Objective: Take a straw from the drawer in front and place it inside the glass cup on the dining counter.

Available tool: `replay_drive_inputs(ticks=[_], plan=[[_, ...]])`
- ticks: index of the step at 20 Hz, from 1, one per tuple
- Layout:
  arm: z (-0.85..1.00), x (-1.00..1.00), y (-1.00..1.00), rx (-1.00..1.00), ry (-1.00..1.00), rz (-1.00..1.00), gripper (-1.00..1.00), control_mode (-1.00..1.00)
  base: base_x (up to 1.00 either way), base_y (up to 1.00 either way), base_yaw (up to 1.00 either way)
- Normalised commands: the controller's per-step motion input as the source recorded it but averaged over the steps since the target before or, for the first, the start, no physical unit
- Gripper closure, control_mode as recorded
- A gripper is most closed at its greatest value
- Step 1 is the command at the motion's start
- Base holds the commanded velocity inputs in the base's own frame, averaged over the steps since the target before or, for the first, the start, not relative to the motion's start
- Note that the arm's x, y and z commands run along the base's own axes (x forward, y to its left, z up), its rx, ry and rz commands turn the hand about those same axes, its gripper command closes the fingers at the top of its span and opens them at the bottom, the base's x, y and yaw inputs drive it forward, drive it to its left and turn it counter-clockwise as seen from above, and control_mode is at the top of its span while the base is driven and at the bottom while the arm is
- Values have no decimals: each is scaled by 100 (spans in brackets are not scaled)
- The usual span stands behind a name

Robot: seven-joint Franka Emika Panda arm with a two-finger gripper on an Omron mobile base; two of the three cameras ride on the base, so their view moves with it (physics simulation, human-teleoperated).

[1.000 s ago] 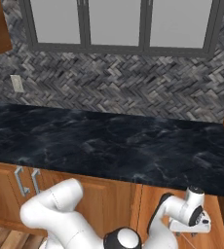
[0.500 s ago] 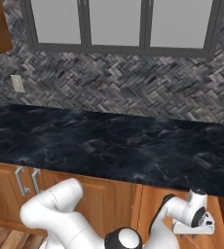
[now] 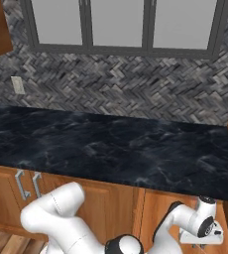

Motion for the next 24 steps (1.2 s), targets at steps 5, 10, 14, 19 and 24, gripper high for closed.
replay_drive_inputs(ticks=[5,10,14,19,24], plan=[[51,-68,-3,0,-3,-3,100,-100,0,0,0],[100,-63,7,0,-3,-7,100,-100,0,0,0],[100,-42,27,0,0,-8,100,-100,0,0,0],[100,-33,64,0,1,-9,100,-100,0,0,0],[100,-42,91,-1,2,-8,100,-100,0,0,0]])
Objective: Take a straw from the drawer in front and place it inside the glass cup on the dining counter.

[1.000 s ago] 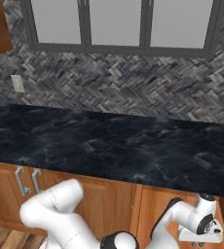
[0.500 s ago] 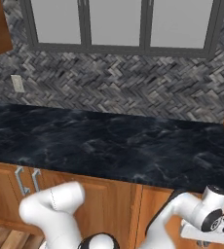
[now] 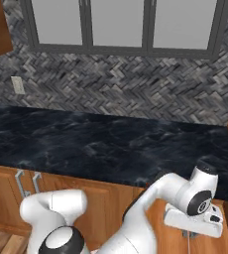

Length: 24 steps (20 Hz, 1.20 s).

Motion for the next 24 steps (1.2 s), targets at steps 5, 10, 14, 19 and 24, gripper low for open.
replay_drive_inputs(ticks=[5,10,14,19,24], plan=[[100,-9,98,-6,4,0,100,-100,0,0,0],[100,0,86,-3,2,0,100,-100,0,0,0],[100,0,77,0,1,0,100,-100,0,0,0],[89,0,84,0,0,0,100,-100,0,0,0],[70,0,91,0,1,1,100,-100,0,0,0]])
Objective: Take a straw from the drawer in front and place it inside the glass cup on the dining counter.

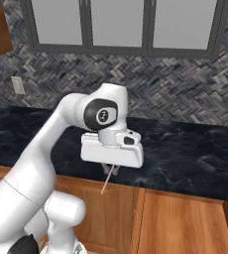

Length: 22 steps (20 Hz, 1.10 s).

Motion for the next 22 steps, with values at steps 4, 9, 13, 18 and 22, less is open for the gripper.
replay_drive_inputs(ticks=[4,9,13,18,22], plan=[[54,0,89,0,0,1,100,-100,0,0,0],[29,-2,81,0,0,1,100,-100,0,0,0],[4,0,76,0,4,0,100,-100,0,0,0],[0,0,64,0,5,0,100,-100,0,0,0],[0,0,36,1,5,0,100,-100,0,0,0]])
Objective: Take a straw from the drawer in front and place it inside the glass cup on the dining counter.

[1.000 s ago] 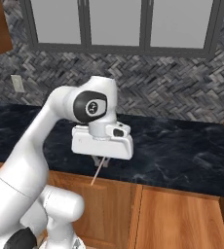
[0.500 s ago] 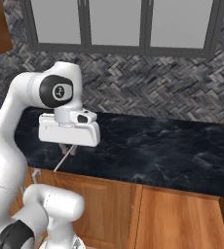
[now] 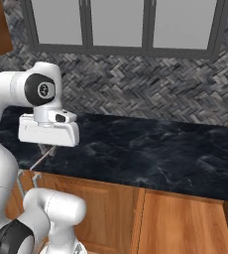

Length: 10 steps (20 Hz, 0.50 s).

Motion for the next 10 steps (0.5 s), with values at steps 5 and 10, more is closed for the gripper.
replay_drive_inputs(ticks=[5,10], plan=[[0,0,4,1,0,0,100,100,-51,1,0],[0,0,0,0,0,0,100,100,-100,2,0]])
